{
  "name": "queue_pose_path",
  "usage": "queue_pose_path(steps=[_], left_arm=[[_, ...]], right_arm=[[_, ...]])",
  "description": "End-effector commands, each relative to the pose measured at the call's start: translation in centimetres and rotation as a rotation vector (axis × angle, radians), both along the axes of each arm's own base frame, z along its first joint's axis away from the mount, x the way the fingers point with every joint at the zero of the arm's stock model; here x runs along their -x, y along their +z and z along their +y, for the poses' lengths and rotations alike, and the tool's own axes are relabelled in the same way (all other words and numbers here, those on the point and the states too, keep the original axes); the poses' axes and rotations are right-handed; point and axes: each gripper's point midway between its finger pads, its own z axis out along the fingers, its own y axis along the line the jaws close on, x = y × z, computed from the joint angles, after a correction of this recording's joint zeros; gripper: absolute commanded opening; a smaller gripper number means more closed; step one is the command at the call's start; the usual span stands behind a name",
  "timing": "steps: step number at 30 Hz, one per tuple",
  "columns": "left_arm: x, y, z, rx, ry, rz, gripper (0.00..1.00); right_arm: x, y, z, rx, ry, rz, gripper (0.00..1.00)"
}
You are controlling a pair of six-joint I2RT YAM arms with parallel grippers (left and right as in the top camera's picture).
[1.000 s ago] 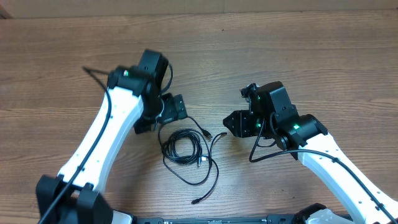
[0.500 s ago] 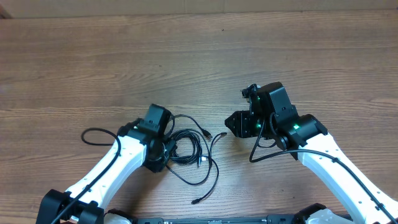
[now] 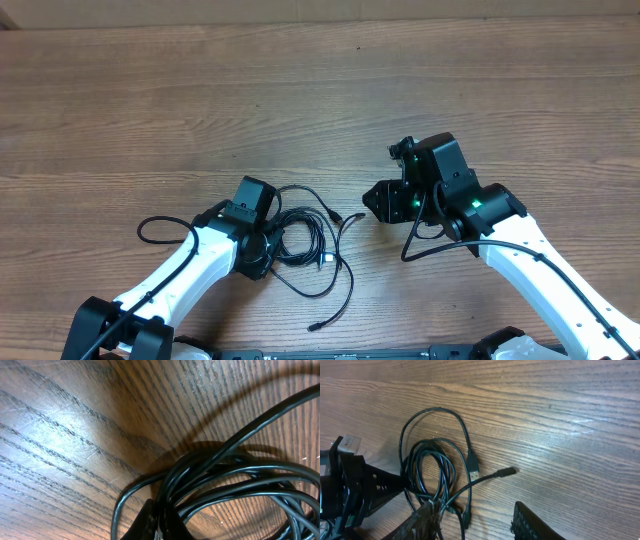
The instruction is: Untangle cables
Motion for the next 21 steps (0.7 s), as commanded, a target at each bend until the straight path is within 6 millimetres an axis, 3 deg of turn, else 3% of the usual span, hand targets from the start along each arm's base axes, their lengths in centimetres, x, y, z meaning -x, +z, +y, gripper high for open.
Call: queue_pose_path(steps=[1,3,7,11,16,19,21], left_arm=[[1.0,-0.6,-0.4,0.001,-0.016,0.031,0.11],[1.0,-0.6,-0.5,-0.003,-0.023,0.027,0.04],[0.7,-0.6,-0.6,-0.018,-0.048,0.000,0.04],[-1.4,0.4,-1.5,-0.005,-0.218,-0.111,0.04],[-5.2,5.5,-2.2,-0.009,-0.358,-0.248,0.04],[-7.1,9.7,-3.0,-0.003,-0.411,-0.323,0.04],[-8.2,12.0,-3.6,0.005,-0.441,-0.374,0.04]], right_arm=[[0.2,-0.2,-0.3,0.014,-0.004,0.008,0.45],[0.4,-0.3,-0.4,0.014,-0.003,0.017,0.45],[1.0,-0.1,0.2,-0.020,0.023,0.043,0.45],[1.8,0.2,1.2,-0.077,0.063,0.075,0.45],[2.3,1.2,2.5,-0.157,0.116,0.080,0.45],[2.0,2.3,3.6,-0.218,0.150,0.049,0.45],[1.5,2.4,3.7,-0.223,0.144,0.032,0.40]])
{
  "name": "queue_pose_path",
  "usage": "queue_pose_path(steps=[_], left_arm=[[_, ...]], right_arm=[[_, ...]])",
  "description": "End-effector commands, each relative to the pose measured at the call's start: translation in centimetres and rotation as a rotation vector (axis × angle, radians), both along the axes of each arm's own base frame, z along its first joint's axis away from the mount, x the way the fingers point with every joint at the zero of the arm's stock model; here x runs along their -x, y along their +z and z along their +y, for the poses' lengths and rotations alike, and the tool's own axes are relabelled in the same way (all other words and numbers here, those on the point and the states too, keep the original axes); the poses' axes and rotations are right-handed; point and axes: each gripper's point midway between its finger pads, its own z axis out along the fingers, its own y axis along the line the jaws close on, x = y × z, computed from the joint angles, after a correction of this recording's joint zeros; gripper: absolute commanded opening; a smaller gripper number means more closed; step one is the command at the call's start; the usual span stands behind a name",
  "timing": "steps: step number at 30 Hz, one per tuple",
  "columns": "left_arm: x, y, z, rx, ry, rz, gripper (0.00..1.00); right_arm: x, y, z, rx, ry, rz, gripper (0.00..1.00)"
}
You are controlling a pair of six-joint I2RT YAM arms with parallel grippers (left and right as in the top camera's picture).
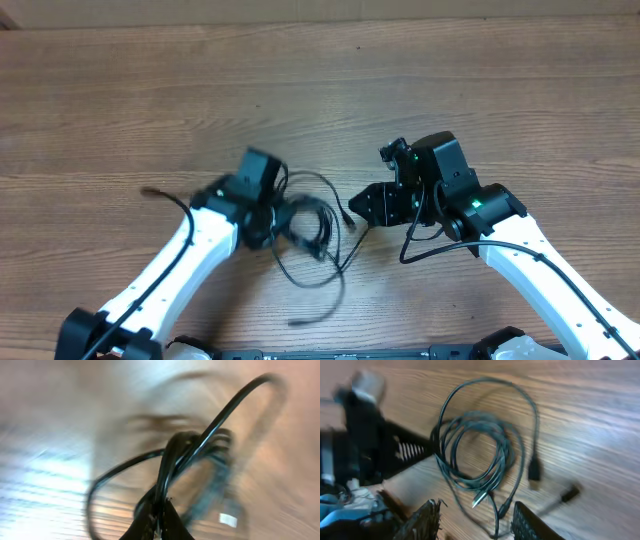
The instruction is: Untangle cables
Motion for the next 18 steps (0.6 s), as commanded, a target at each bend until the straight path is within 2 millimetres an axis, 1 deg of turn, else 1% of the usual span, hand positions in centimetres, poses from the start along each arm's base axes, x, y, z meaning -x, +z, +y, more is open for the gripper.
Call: queue_pose_path(steps=[1,4,6,7,9,12,18], left_arm=[[-3.3,6.3,-1.6,0.036,-0.137,-0.189,0.04],[-4.5,9.1,-2.9,0.090,-0.180,-0.255,0.04],[-4.8,10.2,-3.4,0.115,-0.195,-0.275,0.04],[-4.8,10.8,-4.1,0.147,-0.222,-0.286,0.04],[-4.8,11.3,-4.5,0.174,-0.233,-0.290,0.04],[-5.1,11.5,-4.6,0.180,-0.233,-0.304,0.04],[-5.5,12.5,-5.7,0.245,-0.238,-0.332,0.04]], right_arm=[[0.0,0.7,0.8,-0.052,0.025,-0.003,0.40],[-0.3,0.1,0.8,-0.054,-0.018,0.037,0.40],[-0.4,-0.4,0.8,-0.053,-0.036,0.067,0.40],[-0.6,-0.7,0.9,-0.057,-0.053,0.087,0.40],[-1.1,-1.0,1.2,-0.067,-0.077,0.104,0.40],[-1.8,-1.8,1.5,-0.077,-0.105,0.132,0.40],[-1.9,-3.5,2.3,-0.067,-0.087,0.164,0.41]])
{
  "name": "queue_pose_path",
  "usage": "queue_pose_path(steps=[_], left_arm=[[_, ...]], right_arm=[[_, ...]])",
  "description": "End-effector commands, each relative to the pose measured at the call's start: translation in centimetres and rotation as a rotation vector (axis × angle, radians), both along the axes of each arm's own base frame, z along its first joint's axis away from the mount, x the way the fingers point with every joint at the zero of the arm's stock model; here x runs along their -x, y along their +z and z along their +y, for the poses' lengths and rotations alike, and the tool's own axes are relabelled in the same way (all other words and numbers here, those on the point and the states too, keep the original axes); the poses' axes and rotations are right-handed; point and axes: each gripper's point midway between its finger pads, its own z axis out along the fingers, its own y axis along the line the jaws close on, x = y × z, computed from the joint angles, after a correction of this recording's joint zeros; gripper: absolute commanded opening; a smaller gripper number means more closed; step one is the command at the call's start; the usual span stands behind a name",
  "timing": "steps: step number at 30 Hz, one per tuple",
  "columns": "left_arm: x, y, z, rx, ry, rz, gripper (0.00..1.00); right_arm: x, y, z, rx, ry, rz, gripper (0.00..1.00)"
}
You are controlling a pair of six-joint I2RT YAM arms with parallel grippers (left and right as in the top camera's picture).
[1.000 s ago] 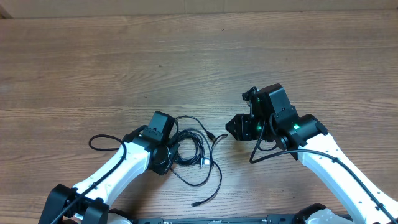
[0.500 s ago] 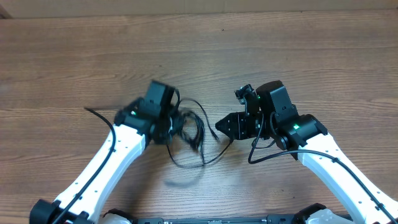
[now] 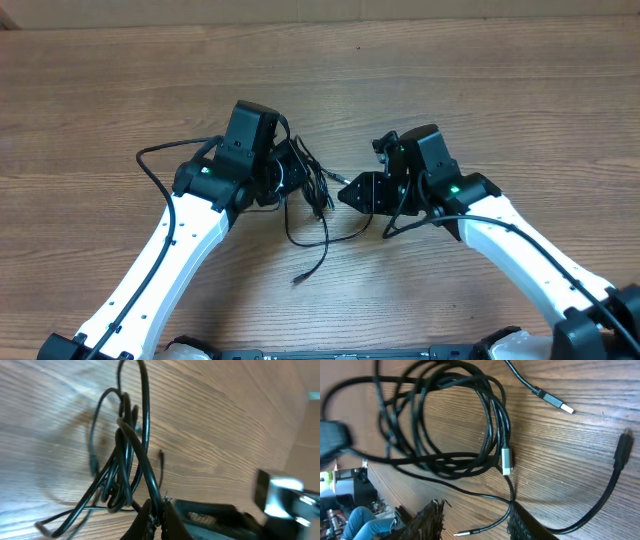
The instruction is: Untangle cables
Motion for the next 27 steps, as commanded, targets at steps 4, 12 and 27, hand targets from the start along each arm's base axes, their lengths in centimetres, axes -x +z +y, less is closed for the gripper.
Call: queue_pose_path(steps=[4,12,27], left_arm=[[-1.3,3.6,-1.7,0.151,0.009,-0.065,0.04],[-1.9,5.9,-3.3,0.351,0.084,-0.004,0.04],[-0.1,15.9,-5.7,0.681,-0.036,-0.131,0.04]], right_arm=[[1.1,-0.2,2.4,-0.044,0.123,-0.027,0.47],[-0.2,1.5,4.3,-0.092,0.157,-0.163,0.52],[-6.6,2.2,1.7,0.184,0.057,-0.556,0.45]])
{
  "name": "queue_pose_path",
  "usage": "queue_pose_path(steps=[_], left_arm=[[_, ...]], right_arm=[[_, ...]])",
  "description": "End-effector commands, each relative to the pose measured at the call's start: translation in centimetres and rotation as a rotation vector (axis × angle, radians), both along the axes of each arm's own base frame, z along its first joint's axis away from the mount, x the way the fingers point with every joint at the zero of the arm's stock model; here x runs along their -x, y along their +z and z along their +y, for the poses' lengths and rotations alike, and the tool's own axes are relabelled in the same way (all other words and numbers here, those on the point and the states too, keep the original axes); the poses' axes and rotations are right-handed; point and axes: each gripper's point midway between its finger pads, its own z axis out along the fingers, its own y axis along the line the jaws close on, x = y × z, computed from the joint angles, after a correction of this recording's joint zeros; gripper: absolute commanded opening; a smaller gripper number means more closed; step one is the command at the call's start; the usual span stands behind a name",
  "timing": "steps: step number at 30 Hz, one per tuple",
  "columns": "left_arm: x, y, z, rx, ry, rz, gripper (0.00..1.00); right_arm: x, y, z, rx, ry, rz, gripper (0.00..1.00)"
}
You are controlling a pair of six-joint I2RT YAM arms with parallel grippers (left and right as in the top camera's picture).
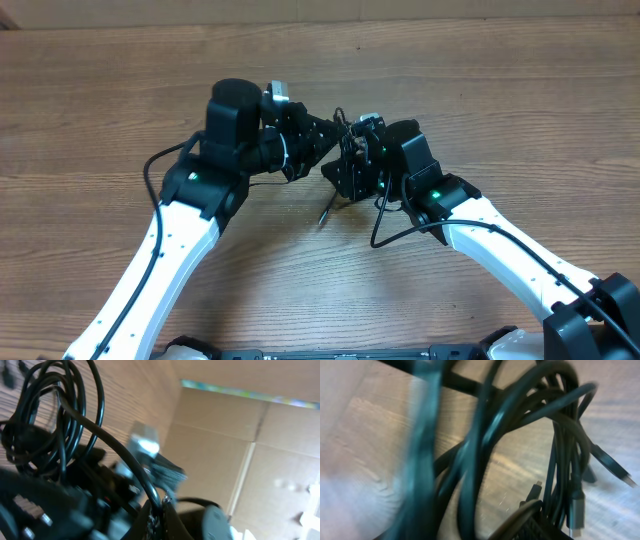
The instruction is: Untangle cables
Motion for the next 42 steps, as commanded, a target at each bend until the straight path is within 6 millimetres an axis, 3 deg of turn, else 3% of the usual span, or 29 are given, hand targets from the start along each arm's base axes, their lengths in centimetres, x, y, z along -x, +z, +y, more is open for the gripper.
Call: queue_pose_path(steps=[1,2,4,8,10,11,15,19,23,26,29,33,36,37,40,42], left_arm=[[1.6,5.4,0.3,0.092,-0.015,-0.091,0.04],[1.7,6.0,0.4,0.098,-0.010,-0.115,0.04],[1.6,6.9,1.2,0.096,0.030,-0.147,0.04],[0.6,9.1,4.3,0.097,0.130,-0.237,0.04],[0.0,10.1,6.2,0.096,0.175,-0.284,0.04],[-0.2,10.8,8.2,0.101,0.210,-0.300,0.04],[-0.3,11.7,11.4,0.113,0.246,-0.323,0.04],[-0.1,12.0,13.6,0.114,0.247,-0.341,0.04],[0.0,12.0,14.3,0.105,0.239,-0.358,0.04],[0.0,11.7,14.3,0.068,0.227,-0.389,0.04],[-0.1,10.1,14.6,-0.003,0.229,-0.387,0.04],[-0.4,7.1,15.5,-0.112,0.258,-0.329,0.06],[-0.4,4.3,15.9,-0.192,0.276,-0.246,0.10],[-0.4,3.4,15.9,-0.215,0.279,-0.216,0.12],[-0.6,1.0,15.5,-0.298,0.268,-0.164,0.16],[-1.1,-0.5,14.7,-0.362,0.238,-0.162,0.30]], right_arm=[[-1.6,0.3,-1.0,0.088,-0.037,-0.114,0.33],[-1.9,0.3,-1.3,0.100,-0.056,-0.123,0.18],[-2.0,0.2,-1.7,0.118,-0.075,-0.124,0.10],[-1.4,-1.6,-2.9,0.186,-0.098,-0.065,0.11],[-0.9,-2.9,-4.3,0.240,-0.152,-0.009,0.15],[-0.5,-3.9,-5.7,0.292,-0.192,0.034,0.17],[-0.6,-5.0,-9.2,0.383,-0.318,0.086,0.17],[-1.4,-5.5,-13.6,0.392,-0.516,0.154,0.17],[-1.9,-5.7,-16.1,0.350,-0.624,0.209,0.20],[-1.8,-5.8,-15.7,0.290,-0.587,0.249,0.20],[-1.1,-5.6,-12.9,0.223,-0.398,0.259,0.18],[0.3,-2.7,-7.7,0.040,-0.082,0.216,0.09],[0.1,-0.6,-6.4,-0.031,-0.018,0.159,0.09],[-0.1,-0.1,-6.4,-0.037,-0.019,0.141,0.11],[-1.3,0.2,-6.9,-0.017,-0.050,0.088,0.31],[-1.8,-1.2,-7.8,0.096,-0.047,0.040,0.37]])
